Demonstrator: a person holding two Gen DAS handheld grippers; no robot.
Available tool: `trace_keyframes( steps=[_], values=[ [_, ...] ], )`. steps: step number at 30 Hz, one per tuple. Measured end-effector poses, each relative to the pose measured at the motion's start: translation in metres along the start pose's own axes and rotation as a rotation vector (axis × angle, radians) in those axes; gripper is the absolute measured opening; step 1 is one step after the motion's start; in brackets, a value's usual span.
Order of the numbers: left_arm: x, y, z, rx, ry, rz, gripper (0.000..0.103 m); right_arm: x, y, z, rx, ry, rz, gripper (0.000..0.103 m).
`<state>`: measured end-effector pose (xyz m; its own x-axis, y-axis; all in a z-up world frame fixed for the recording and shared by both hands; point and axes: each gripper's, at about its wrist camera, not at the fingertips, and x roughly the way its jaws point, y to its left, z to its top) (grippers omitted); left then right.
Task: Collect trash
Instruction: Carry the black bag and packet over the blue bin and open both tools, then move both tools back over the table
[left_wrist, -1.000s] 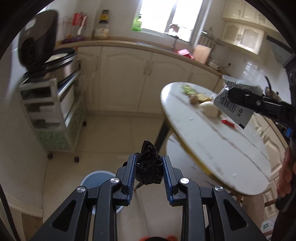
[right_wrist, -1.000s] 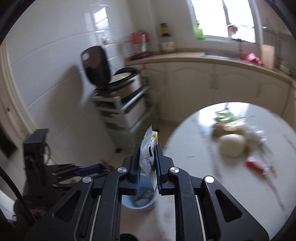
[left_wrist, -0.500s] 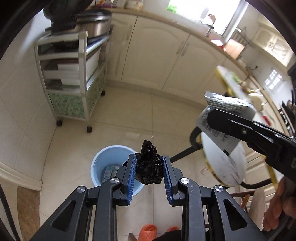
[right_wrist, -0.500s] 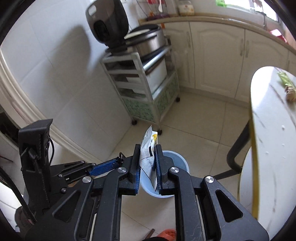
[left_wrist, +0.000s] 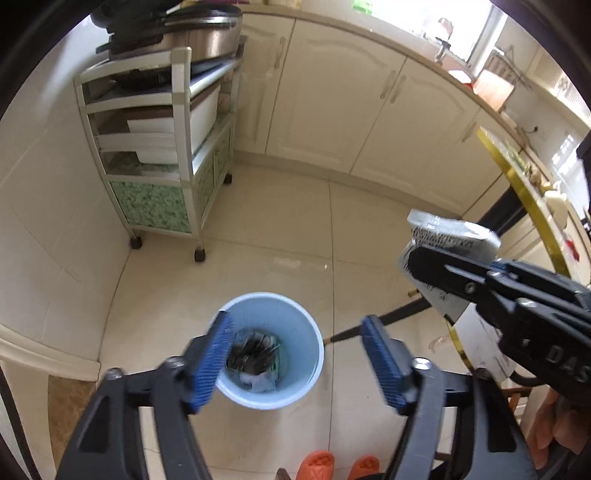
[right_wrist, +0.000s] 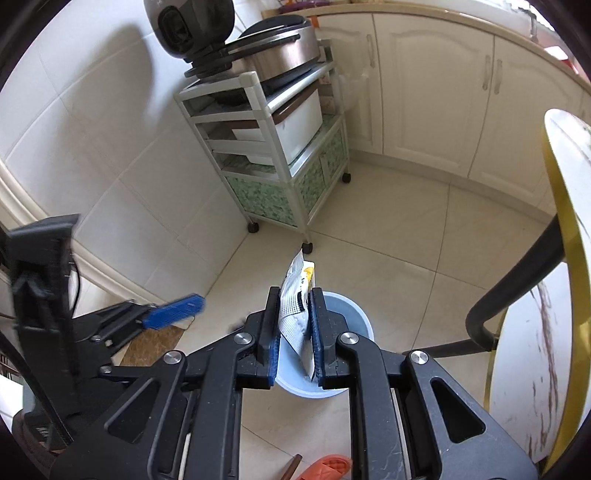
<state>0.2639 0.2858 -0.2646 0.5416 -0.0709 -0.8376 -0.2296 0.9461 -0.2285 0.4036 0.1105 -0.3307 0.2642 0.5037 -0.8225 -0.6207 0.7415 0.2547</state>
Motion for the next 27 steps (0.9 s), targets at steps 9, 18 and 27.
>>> trace_keyframes(
  steps=[9, 18, 27],
  values=[
    [-0.024, 0.003, -0.024, -0.03, -0.031, 0.063, 0.071, 0.006, 0.002, 0.002, 0.026, 0.023, 0.034, 0.024],
    [-0.083, -0.017, -0.042, -0.037, -0.1, 0.106, 0.074, -0.04, 0.008, 0.007, 0.048, -0.099, 0.034, 0.063],
    [-0.139, -0.099, -0.047, 0.093, -0.229, 0.041, 0.083, -0.172, -0.013, 0.002, 0.018, -0.309, -0.05, 0.078]
  ],
)
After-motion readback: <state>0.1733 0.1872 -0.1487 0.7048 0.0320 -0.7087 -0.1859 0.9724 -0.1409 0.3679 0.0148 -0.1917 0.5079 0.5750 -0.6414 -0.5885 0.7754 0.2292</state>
